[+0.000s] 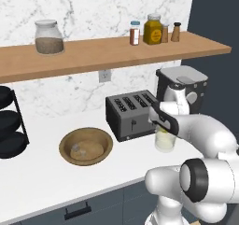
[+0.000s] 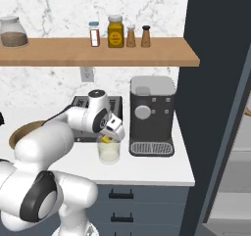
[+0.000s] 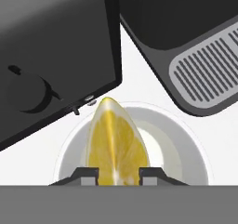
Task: Grab a lemon wedge from the fridge and one ice cube from the ice bowl, and put them in the glass of lemonade.
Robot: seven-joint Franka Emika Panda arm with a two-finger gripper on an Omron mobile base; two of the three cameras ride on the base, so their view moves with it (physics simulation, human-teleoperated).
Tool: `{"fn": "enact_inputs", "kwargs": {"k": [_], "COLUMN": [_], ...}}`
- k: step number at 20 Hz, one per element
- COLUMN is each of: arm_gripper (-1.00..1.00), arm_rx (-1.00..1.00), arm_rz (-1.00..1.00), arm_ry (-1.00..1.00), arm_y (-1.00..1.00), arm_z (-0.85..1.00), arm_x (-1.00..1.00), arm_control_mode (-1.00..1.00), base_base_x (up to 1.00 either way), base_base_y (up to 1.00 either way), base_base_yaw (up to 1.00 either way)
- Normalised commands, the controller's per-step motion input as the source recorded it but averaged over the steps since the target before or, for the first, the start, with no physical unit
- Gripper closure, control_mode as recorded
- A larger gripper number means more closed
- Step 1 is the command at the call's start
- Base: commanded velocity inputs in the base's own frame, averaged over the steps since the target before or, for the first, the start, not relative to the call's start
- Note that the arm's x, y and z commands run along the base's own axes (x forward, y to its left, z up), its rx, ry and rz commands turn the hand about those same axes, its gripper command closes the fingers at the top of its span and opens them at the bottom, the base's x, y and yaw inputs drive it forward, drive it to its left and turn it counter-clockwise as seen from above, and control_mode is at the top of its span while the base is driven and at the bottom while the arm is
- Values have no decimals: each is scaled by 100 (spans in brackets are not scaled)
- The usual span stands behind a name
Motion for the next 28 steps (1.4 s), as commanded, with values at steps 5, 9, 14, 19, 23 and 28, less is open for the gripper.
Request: {"fn": "enact_inputs", "kwargs": {"k": [5,9,14,19,23,28], "arm_gripper": [100,100,100,100,100,-100], "arm_rx": [0,0,0,0,0,0], "arm_rz": [0,0,0,0,0,0], "arm_ry": [0,0,0,0,-1,0], "arm_y": [-1,0,0,0,0,0], "arm_z": [0,0,0,0,0,0], "arm_x": [0,0,-11,-26,-6,0], "arm_control_mode": [-100,-100,-100,-100,-100,-100], "base_base_x": [0,0,0,0,0,0], "base_base_y": [0,0,0,0,0,0], "base_base_yaw": [0,0,0,0,0,0]}}
